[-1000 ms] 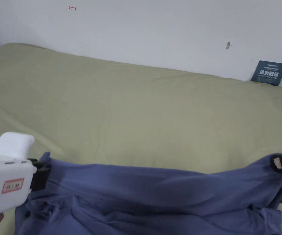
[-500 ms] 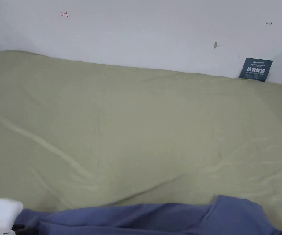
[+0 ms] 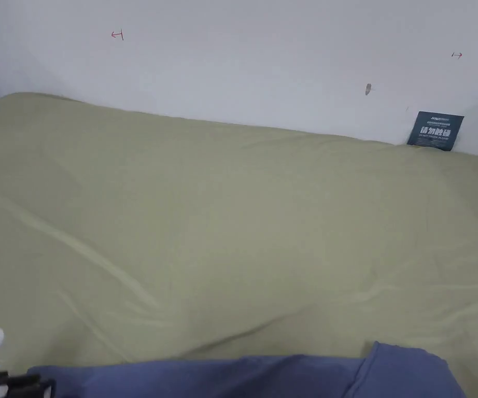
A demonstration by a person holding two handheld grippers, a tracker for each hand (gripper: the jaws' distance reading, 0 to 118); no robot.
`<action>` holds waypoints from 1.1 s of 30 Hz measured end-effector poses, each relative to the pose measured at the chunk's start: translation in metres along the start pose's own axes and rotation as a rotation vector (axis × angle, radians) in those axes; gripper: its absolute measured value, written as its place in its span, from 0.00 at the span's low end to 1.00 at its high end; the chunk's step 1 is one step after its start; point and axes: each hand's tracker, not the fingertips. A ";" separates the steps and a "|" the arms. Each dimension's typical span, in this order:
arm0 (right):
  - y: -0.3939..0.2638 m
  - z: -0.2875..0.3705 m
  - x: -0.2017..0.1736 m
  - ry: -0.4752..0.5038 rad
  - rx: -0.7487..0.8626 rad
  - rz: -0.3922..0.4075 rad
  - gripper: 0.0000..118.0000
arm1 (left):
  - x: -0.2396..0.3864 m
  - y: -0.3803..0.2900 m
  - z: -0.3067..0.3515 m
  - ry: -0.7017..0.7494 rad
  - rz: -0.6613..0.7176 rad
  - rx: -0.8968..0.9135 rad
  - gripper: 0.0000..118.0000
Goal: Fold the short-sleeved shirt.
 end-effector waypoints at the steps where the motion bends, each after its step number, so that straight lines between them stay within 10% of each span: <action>1: 0.004 0.009 -0.011 -0.014 0.043 0.039 0.57 | 0.009 0.007 0.010 0.035 -0.034 0.062 0.26; 7: -0.002 0.010 -0.106 -0.081 0.162 0.263 0.60 | 0.087 0.034 0.025 0.070 -0.081 0.204 0.26; 12: -0.043 -0.013 -0.157 -0.004 0.131 0.240 0.57 | 0.158 0.008 0.006 -0.025 -0.153 0.221 0.17; 13: -0.054 -0.017 -0.166 -0.001 0.113 0.253 0.52 | 0.172 -0.003 0.002 -0.029 -0.151 0.212 0.01; 15: -0.077 -0.025 -0.183 -0.022 0.079 0.326 0.01 | 0.198 -0.023 -0.008 -0.013 -0.156 0.190 0.00; 33: -0.128 -0.038 -0.189 -0.121 0.113 0.319 0.01 | 0.224 -0.073 -0.027 0.051 -0.176 0.150 0.00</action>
